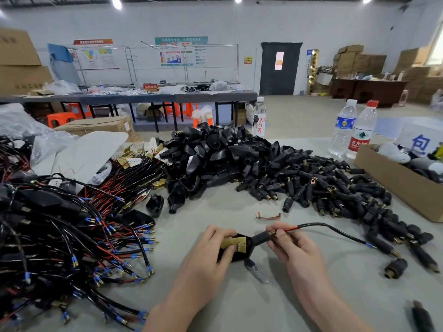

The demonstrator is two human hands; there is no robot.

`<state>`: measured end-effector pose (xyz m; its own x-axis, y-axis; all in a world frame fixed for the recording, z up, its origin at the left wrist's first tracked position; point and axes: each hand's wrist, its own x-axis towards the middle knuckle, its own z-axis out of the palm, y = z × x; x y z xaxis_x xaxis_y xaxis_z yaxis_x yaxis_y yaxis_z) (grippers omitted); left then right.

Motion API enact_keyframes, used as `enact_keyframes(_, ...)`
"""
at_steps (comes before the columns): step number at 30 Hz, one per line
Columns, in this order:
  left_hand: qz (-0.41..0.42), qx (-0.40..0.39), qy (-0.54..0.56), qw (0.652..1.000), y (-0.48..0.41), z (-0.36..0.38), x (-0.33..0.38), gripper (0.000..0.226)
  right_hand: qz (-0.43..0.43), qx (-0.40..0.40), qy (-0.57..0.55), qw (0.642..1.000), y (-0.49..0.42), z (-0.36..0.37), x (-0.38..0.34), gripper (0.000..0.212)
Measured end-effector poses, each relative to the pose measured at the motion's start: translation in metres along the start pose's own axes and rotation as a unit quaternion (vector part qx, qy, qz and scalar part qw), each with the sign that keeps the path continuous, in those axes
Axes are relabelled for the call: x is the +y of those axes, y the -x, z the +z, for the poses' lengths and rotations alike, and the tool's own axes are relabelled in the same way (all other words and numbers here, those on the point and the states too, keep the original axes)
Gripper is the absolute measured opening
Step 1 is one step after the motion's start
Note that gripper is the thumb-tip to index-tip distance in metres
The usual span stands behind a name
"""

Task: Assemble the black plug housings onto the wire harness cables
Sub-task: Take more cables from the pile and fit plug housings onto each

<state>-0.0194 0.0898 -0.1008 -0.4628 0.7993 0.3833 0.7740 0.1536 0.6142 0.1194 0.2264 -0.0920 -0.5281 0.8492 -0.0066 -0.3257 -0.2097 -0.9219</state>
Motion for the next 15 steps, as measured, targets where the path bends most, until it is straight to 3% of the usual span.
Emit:
enact_keyframes(9,-0.024,0.002,0.047,0.999,0.0014,0.0018,-0.0041,0.006,0.039,-0.086,0.036,0.995,0.0083,0.0068,-0.0052,0.019)
enact_keyframes(15,0.010,0.050,0.068,0.996,0.0006,0.0032,-0.0044,0.008,0.066,-0.061,-0.002,0.996,0.0064,0.0066,-0.0037,0.024)
